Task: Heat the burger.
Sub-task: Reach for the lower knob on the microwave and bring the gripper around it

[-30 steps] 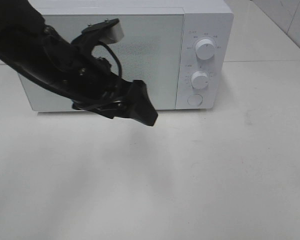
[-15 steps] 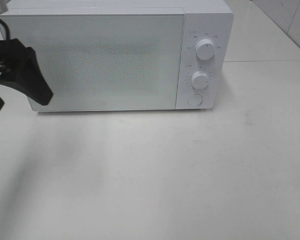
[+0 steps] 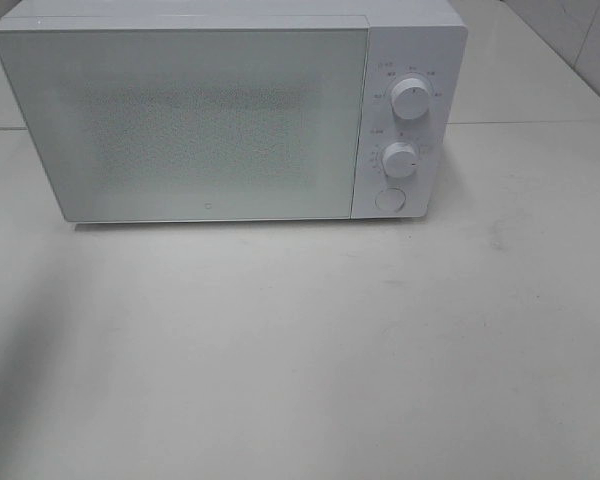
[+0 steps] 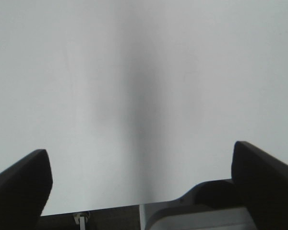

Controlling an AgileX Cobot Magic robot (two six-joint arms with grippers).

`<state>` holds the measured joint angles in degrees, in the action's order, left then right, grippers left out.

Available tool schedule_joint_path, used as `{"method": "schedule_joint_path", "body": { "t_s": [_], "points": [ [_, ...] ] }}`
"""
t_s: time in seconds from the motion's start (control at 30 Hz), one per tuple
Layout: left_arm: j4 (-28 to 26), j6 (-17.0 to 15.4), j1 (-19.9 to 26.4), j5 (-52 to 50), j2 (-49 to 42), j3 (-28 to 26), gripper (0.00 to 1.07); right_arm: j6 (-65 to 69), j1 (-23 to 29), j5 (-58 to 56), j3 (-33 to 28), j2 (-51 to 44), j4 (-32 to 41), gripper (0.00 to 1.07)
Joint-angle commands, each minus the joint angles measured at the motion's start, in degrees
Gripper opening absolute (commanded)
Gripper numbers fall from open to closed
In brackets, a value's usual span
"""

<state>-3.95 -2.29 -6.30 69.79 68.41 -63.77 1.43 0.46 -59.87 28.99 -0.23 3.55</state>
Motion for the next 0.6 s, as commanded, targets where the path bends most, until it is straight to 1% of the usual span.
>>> {"method": "schedule_joint_path", "body": {
  "t_s": [0.03, 0.1, 0.17, 0.2, 0.23, 0.27, 0.3, 0.33, 0.37, 0.4, 0.43, 0.47, 0.5, 0.53, 0.57, 0.6],
  "points": [
    [2.75, -2.41, 0.11, 2.69, -5.27, 0.17, 0.96, 0.40, -0.46, 0.63, -0.11, -1.55, 0.23, 0.76],
    [2.69, -2.41, 0.11, 2.69, -6.25, 0.34, 0.96, 0.40, -0.46, 0.63, -0.11, -1.55, 0.23, 0.76],
    [2.69, -2.41, 0.11, 2.58, -9.63, 2.98, 0.96, 0.40, -0.46, 0.63, -0.11, -1.55, 0.23, 0.76],
    [2.69, -2.41, 0.11, 2.58, -9.63, 2.98, 0.96, 0.40, -0.46, 0.63, -0.11, -1.55, 0.23, 0.76],
    [2.69, -1.83, 0.11, 2.23, -12.20, 6.30, 0.96, 0.40, -0.46, 0.63, -0.11, -1.55, 0.23, 0.76],
    [2.69, -1.83, 0.11, 2.23, -12.20, 6.30, 0.96, 0.40, -0.46, 0.63, -0.11, -1.55, 0.23, 0.76],
    [2.52, -0.97, 0.11, 1.26, -14.78, 9.85, 0.96, 0.40, -0.46, 0.63, -0.11, -1.55, 0.23, 0.76],
    [2.01, -0.63, 0.11, 0.57, -16.33, 11.86, 0.96, 0.40, -0.46, 0.63, -0.11, -1.55, 0.23, 0.76],
    [2.01, -0.63, 0.11, 0.57, -16.33, 11.86, 0.96, 0.40, -0.46, 0.63, -0.11, -1.55, 0.23, 0.76],
    [0.69, 0.06, 0.11, -0.74, -19.31, 15.41, 0.96, 0.40, -0.46, 0.63, -0.11, -1.55, 0.23, 0.76],
    [0.06, 0.63, 0.11, -1.60, -20.91, 17.25, 0.96, 0.40, -0.46, 0.63, -0.11, -1.55, 0.23, 0.76],
    [0.06, 0.63, 0.11, -1.60, -20.91, 17.25, 0.96, 0.40, -0.46, 0.63, -0.11, -1.55, 0.23, 0.76],
    [-0.74, 1.95, 0.11, -3.44, -24.24, 20.51, 0.96, 0.40, -0.46, 0.63, -0.11, -1.55, 0.23, 0.76],
    [-0.92, 2.98, 0.11, -4.07, -25.55, 22.23, 0.96, 0.40, -0.46, 0.63, -0.11, -1.55, 0.23, 0.76],
    [-0.92, 2.98, 0.11, -4.07, -25.55, 22.23, 0.96, 0.40, -0.46, 0.63, -0.11, -1.55, 0.23, 0.76],
    [-0.97, 5.27, 0.11, -5.39, -28.65, 25.32, 0.96, 0.40, -0.46, 0.63, -0.11, -1.55, 0.23, 0.76]
  ]
}}
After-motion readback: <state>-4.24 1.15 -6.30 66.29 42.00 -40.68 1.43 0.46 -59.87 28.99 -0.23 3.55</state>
